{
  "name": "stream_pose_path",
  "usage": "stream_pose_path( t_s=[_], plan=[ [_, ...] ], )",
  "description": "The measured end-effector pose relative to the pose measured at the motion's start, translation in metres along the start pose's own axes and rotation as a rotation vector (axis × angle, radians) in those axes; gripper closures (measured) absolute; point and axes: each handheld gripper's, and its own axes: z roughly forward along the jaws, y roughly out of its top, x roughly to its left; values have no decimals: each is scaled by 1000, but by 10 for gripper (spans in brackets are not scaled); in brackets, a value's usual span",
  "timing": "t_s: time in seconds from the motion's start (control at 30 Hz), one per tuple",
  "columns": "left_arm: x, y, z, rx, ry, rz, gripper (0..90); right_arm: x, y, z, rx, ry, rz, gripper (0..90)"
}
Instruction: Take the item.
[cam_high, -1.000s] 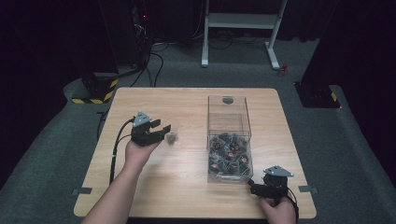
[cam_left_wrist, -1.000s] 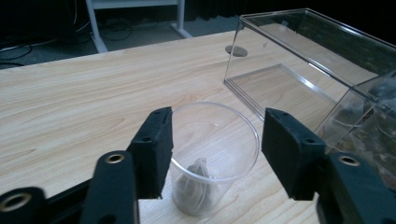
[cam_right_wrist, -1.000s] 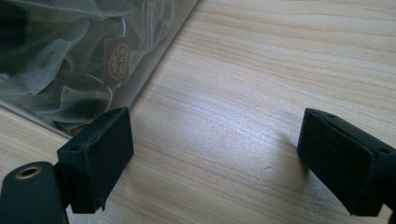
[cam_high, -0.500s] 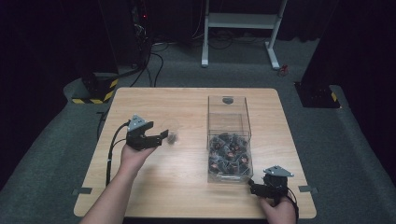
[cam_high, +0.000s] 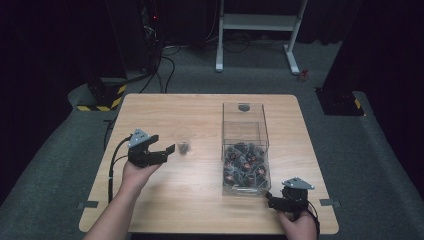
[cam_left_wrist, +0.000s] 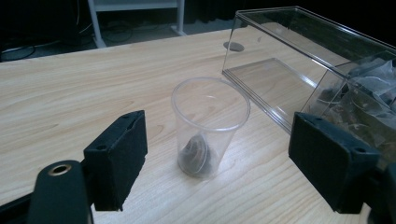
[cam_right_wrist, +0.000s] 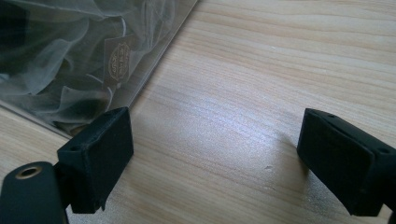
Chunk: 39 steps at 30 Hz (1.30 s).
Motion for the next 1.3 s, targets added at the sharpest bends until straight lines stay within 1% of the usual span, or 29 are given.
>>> stream_pose_path(
  t_s=[0.1,0.33,0.6,0.7,0.83,0.87,0.93,1.0,1.03,1.07,1.1,1.13,1.23,1.3],
  plan=[
    [-1,-2,-5,-1,-2,-7,199,0,0,0,0,0,0,104],
    [1,-7,-17,-5,1,-11,200,0,0,0,0,0,0,104],
    [3,-14,-30,-11,-5,-16,201,0,0,0,0,0,0,104],
    [4,-18,-34,-4,1,-13,201,0,0,0,0,-1,-1,105],
    [7,-26,-36,17,20,-3,204,0,0,0,-1,-1,-1,105],
    [7,-28,-37,21,20,-6,204,0,0,0,0,-1,0,106],
    [7,-33,-37,18,19,-31,207,0,0,0,0,-1,0,106],
    [6,-38,-36,-1,18,-81,214,0,0,0,-1,-1,-1,106],
    [8,-41,-36,11,23,-66,215,0,0,0,0,-1,0,106],
    [9,-44,-37,18,24,-66,216,0,0,0,0,-1,0,106],
    [13,-46,-39,52,29,-12,216,0,0,0,-1,-1,-1,106],
    [13,-48,-39,59,29,-15,216,0,0,0,-1,-1,-1,107],
    [15,-55,-39,79,40,-1,216,0,0,0,-1,-2,-1,107],
    [14,-60,-39,92,44,0,215,0,0,0,-1,-2,-1,107]
  ],
)
